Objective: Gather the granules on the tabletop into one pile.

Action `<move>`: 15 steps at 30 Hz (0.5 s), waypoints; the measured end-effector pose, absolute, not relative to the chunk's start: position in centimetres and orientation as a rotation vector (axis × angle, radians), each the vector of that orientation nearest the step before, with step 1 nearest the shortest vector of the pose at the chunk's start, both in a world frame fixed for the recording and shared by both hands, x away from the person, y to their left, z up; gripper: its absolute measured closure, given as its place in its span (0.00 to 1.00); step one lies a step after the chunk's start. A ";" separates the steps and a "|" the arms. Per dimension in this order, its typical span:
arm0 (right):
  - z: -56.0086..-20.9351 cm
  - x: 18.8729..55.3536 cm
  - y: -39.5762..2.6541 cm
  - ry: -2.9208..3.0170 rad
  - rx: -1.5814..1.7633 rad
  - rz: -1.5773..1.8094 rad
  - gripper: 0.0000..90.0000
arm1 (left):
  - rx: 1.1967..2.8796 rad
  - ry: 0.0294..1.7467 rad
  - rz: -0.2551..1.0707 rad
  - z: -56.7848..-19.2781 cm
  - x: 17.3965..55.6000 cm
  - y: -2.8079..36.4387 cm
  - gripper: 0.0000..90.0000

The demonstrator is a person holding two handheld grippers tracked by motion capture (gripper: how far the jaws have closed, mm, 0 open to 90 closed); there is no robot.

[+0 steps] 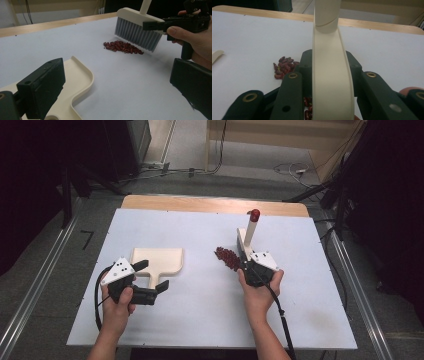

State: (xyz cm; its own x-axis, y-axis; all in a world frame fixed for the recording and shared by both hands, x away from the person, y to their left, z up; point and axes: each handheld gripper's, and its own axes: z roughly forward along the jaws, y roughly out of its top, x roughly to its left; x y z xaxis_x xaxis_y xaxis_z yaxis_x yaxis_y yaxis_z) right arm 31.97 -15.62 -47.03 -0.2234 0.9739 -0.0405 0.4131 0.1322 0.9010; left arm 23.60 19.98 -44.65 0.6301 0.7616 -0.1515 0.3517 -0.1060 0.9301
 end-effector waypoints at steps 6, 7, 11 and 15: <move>-47.1 32.0 -16.6 1.730 1.342 1.035 0.73 | 1.711 0.921 0.450 -44.7 23.6 19.9 0.00; -47.2 32.1 -16.7 1.731 1.340 1.033 0.73 | 1.711 0.921 0.450 -44.7 23.6 19.8 0.00; -47.9 32.1 -16.9 1.744 1.361 1.029 0.73 | 1.717 0.920 0.452 -44.7 23.6 19.7 0.00; -48.1 32.0 -16.2 1.762 1.345 1.054 0.73 | 1.718 0.922 0.452 -44.8 23.6 19.7 0.00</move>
State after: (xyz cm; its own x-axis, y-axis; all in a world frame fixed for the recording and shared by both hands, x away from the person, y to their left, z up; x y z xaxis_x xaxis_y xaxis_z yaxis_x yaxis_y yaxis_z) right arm 32.00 -16.19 -48.10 -0.2410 0.9698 -0.0381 0.4250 0.1407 0.8942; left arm 23.64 19.69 -44.75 0.6270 0.7657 -0.1434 0.3548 -0.1168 0.9276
